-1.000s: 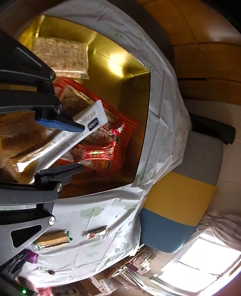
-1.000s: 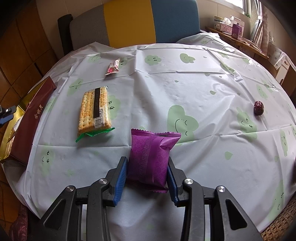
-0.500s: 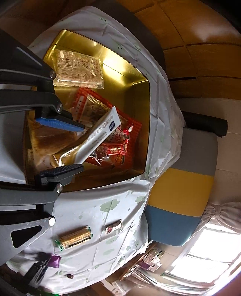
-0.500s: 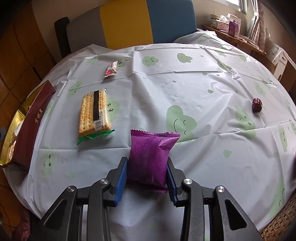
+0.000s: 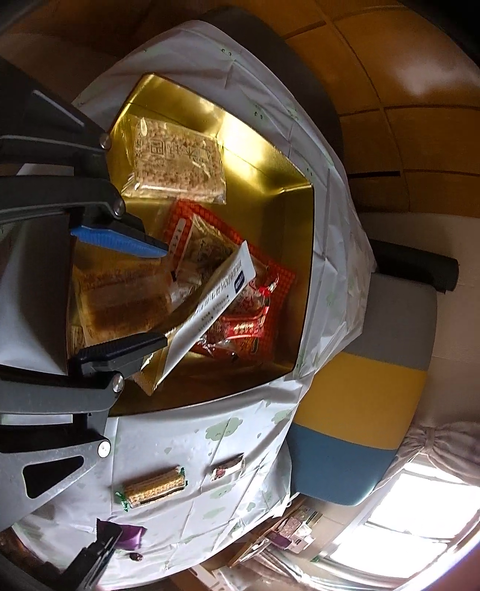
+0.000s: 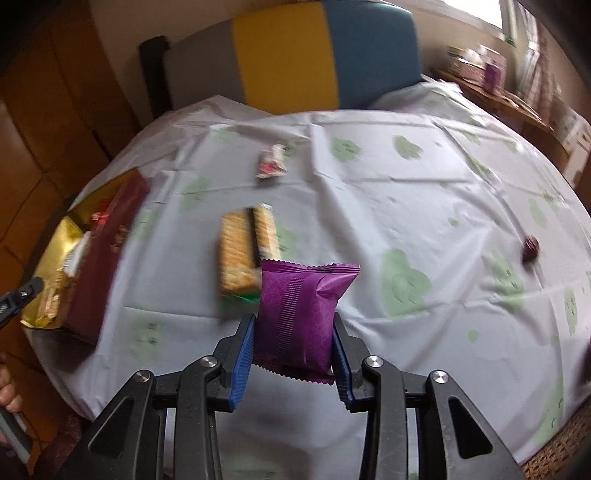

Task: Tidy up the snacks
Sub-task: 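Carry the purple packet into the gold tray and open the right tool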

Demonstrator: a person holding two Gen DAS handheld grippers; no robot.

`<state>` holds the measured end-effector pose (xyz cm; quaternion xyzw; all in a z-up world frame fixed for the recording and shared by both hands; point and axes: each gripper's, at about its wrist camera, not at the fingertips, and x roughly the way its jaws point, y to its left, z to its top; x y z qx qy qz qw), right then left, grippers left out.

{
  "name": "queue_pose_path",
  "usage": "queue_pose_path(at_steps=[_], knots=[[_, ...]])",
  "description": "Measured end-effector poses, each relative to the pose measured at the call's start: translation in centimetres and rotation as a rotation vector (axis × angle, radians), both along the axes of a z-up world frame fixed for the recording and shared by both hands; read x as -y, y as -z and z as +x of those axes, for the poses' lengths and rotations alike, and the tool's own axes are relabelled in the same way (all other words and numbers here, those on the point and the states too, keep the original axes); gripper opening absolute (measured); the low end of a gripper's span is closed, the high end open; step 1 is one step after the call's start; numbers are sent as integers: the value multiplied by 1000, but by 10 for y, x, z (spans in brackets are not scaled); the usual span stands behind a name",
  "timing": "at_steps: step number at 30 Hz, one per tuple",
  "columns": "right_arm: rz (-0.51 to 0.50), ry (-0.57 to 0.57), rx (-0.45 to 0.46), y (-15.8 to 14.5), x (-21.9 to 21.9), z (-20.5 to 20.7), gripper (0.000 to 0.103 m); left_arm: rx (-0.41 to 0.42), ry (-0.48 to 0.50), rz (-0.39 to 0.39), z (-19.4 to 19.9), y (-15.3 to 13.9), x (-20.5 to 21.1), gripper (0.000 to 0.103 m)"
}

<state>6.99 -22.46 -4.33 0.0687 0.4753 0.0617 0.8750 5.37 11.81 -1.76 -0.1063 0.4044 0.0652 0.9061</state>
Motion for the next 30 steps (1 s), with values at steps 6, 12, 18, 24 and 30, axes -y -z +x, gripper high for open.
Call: queue_pose_path(at_steps=[6, 12, 18, 24, 30], knots=[[53, -165, 34, -25, -53, 15, 38, 34, -94, 0, -7, -8, -27, 45], [133, -377, 47, -48, -128, 31, 38, 56, -218, 6, -13, -14, -67, 45], [159, -543, 52, -59, -201, 35, 39, 59, -307, -8, -18, -13, -100, 45], [234, -641, -24, -40, -262, 44, 43, 60, -344, -19, -23, -12, -112, 45], [203, -660, -77, -20, -282, 42, 44, 54, -342, -12, -20, -10, -111, 45]])
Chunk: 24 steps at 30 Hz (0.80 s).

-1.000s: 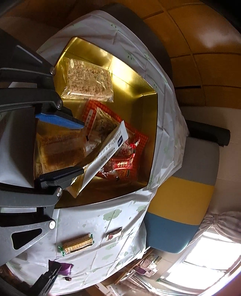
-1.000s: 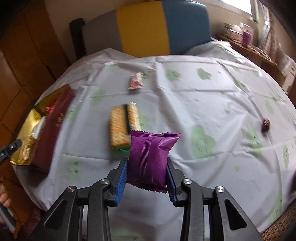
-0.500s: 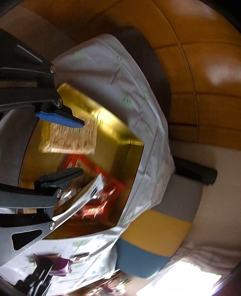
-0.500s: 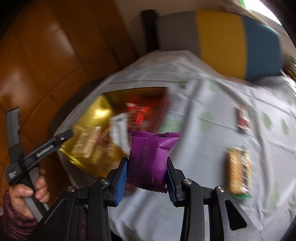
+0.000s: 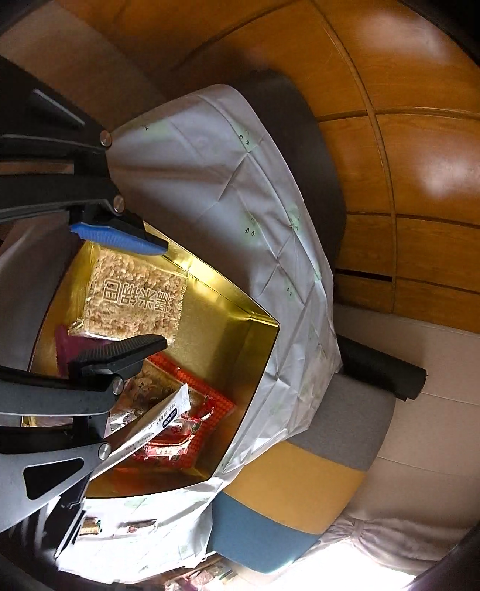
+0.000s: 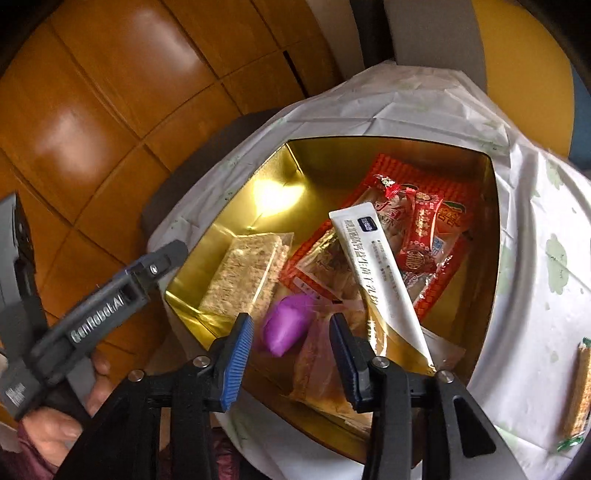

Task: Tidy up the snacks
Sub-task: 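Carry the purple packet into the gold tray and open the right tool, then withdraw both tools from the gold tray toward the cracker pack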

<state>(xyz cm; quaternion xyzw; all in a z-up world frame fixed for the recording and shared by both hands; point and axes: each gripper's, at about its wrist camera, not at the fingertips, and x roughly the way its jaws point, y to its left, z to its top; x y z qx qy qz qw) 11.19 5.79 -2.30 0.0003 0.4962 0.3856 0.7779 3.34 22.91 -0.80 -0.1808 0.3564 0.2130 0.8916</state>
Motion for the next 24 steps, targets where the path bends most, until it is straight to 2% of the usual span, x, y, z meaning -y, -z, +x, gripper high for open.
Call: queue_pose_path(at_steps=[4, 15, 24], knots=[[-25, 40, 7, 5, 14, 4, 44, -13, 14, 3, 1, 3, 6, 46], [-34, 216, 76, -13, 91, 3, 44, -14, 92, 49, 5, -1, 34, 49], [-140, 358, 121, -20, 167, 15, 44, -9, 194, 74, 8, -9, 64, 52]])
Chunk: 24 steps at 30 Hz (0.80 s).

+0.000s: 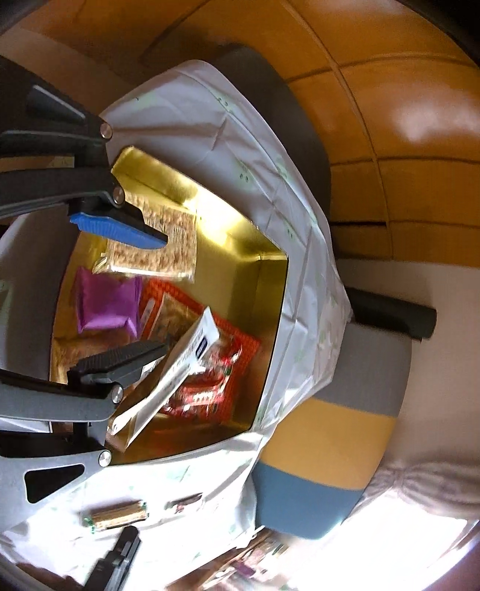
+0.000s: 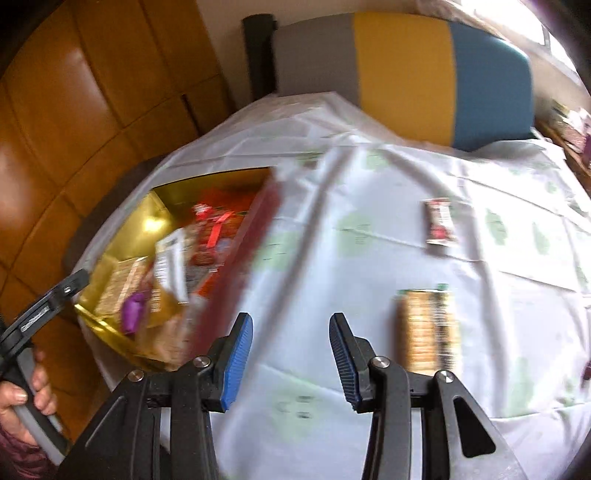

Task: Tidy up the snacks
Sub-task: 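Withdraw both tools from the gold tray toward the cracker pack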

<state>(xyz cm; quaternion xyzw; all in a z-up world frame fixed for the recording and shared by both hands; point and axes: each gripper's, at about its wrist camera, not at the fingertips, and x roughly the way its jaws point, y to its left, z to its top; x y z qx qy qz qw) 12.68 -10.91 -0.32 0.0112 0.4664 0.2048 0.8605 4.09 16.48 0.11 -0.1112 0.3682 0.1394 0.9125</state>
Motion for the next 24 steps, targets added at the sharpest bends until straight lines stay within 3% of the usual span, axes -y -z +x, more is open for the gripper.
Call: queue_pose_path(at_steps=[14, 19, 24], knots=[[-151, 234, 57, -16, 133, 19, 46, 8, 199, 62, 14, -13, 68, 52], [-260, 339, 83, -8, 180, 26, 46, -4, 291, 66, 26, -16, 101, 52], [-203, 510, 52, -2, 226, 33, 46, -38, 395, 54, 43, -13, 142, 52]])
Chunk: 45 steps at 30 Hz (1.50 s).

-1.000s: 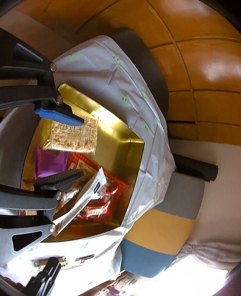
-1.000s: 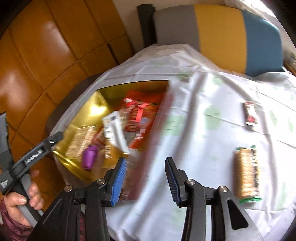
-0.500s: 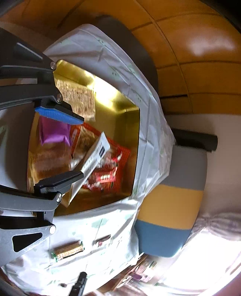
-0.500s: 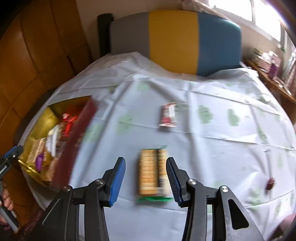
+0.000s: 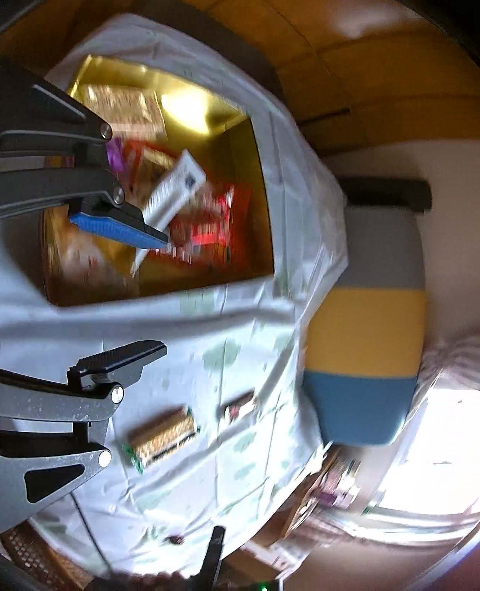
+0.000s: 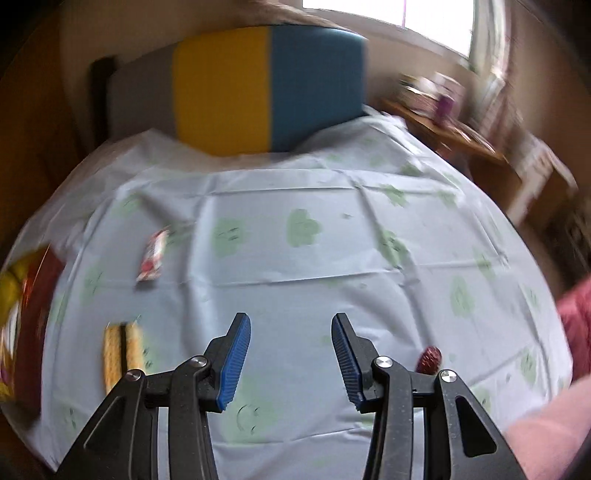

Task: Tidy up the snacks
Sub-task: 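Withdraw both tools from the gold tray toward the cracker pack, then grasp the cracker pack with green wrapper using the left tool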

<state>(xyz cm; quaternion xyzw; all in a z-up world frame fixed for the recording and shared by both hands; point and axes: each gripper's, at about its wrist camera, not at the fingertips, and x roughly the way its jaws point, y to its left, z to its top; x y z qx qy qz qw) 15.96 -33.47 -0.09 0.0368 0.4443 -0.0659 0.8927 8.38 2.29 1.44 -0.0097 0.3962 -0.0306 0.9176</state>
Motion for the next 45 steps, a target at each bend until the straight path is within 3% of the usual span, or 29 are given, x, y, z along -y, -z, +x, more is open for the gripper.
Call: queue_pose_path(at_steps=[9, 14, 16, 21, 24, 26, 29, 39, 45], knots=[[140, 181, -10, 0, 43, -8, 47, -134, 158, -33, 44, 27, 83, 52], [170, 182, -18, 0, 43, -10, 47, -229, 191, -45, 68, 50, 127, 53], [168, 175, -16, -1, 42, -10, 47, -264, 203, -59, 77, 59, 143, 59], [180, 154, -31, 3, 39, -5, 47, -287, 214, -45, 87, 74, 172, 68], [174, 139, -33, 3, 36, -3, 47, -298, 207, -10, 91, 91, 178, 66], [168, 135, -33, 3, 35, -3, 47, -235, 222, 18, 83, 91, 178, 59], [175, 138, -39, 4, 36, -2, 47, -205, 264, 15, 72, 90, 170, 51], [157, 93, -87, 14, 25, 2, 47, -100, 279, 28, 31, 95, 111, 52], [164, -17, -133, 23, 1, 2, 47, -9, 299, 74, 17, 100, 115, 52]])
